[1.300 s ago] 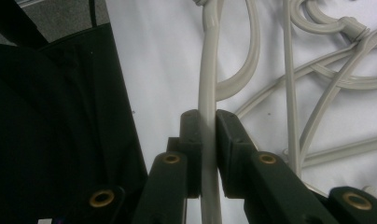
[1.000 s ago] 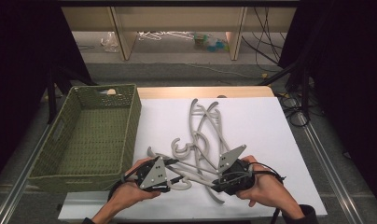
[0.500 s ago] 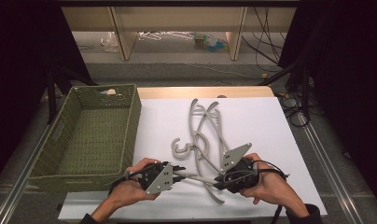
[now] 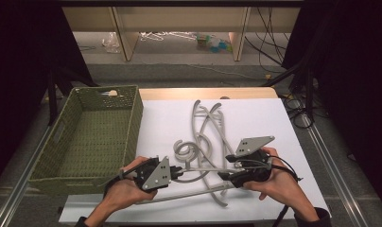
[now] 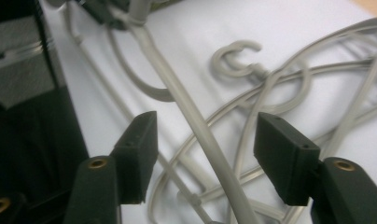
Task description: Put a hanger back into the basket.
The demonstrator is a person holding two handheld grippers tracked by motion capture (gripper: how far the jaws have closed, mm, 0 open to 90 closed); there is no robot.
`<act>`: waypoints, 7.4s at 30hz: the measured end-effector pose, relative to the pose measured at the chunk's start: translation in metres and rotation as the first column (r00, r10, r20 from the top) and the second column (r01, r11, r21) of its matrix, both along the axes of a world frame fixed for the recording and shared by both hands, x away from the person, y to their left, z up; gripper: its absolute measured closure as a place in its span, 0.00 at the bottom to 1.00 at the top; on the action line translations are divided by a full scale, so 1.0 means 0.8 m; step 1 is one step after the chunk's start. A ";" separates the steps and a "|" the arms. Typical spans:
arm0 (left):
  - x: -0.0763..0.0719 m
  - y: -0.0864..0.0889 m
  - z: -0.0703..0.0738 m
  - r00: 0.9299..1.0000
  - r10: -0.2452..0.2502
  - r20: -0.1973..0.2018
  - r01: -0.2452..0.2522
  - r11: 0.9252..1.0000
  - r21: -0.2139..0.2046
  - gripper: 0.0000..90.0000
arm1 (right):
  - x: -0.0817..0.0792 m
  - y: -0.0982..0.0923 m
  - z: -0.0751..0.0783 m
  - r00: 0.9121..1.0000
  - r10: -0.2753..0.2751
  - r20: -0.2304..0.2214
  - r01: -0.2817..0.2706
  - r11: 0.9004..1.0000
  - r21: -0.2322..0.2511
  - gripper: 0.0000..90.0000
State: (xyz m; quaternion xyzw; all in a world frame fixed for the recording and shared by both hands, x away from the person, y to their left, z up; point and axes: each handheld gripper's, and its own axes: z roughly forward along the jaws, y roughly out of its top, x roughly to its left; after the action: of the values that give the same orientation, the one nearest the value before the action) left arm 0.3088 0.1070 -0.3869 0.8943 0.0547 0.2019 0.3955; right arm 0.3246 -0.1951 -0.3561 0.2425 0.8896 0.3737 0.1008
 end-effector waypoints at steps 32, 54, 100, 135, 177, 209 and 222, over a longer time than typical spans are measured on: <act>0.018 0.102 0.109 0.941 0.312 -0.134 -0.338 0.899 -0.279 0.91 | -0.022 -0.017 -0.041 0.994 -0.111 0.002 0.110 0.991 0.076 0.28; 0.079 0.217 0.140 0.835 0.549 -0.036 -0.544 0.813 -0.206 0.90 | -0.021 -0.020 -0.056 0.993 -0.115 -0.028 0.116 0.992 0.054 0.29; 0.131 0.343 0.053 0.696 0.717 -0.042 -0.716 0.688 -0.117 0.90 | -0.017 -0.025 -0.064 0.991 -0.129 -0.036 0.131 0.990 0.049 0.25; 0.147 0.346 0.004 0.601 0.791 -0.113 -0.798 0.601 -0.036 0.71 | -0.017 -0.026 -0.067 0.990 -0.131 -0.048 0.133 0.990 0.040 0.26; -0.008 0.127 0.009 0.871 0.442 -0.216 -0.492 0.771 -0.406 0.26 | -0.010 -0.029 -0.082 0.985 -0.172 -0.021 0.173 0.980 0.102 0.24; -0.033 0.076 -0.065 0.898 0.375 -0.228 -0.438 0.808 -0.395 0.24 | -0.005 -0.017 -0.090 0.988 -0.156 -0.006 0.156 0.984 0.088 0.24; -0.032 0.080 -0.064 0.898 0.383 -0.218 -0.440 0.806 -0.395 0.24 | 0.032 0.008 -0.113 0.988 -0.151 -0.028 0.150 0.989 -0.017 0.30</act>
State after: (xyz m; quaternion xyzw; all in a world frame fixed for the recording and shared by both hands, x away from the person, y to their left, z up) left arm 0.2834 0.1710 -0.4384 0.7608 0.3160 0.2080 0.5273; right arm 0.3505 -0.1887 -0.4465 0.3135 0.8730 0.3547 0.1176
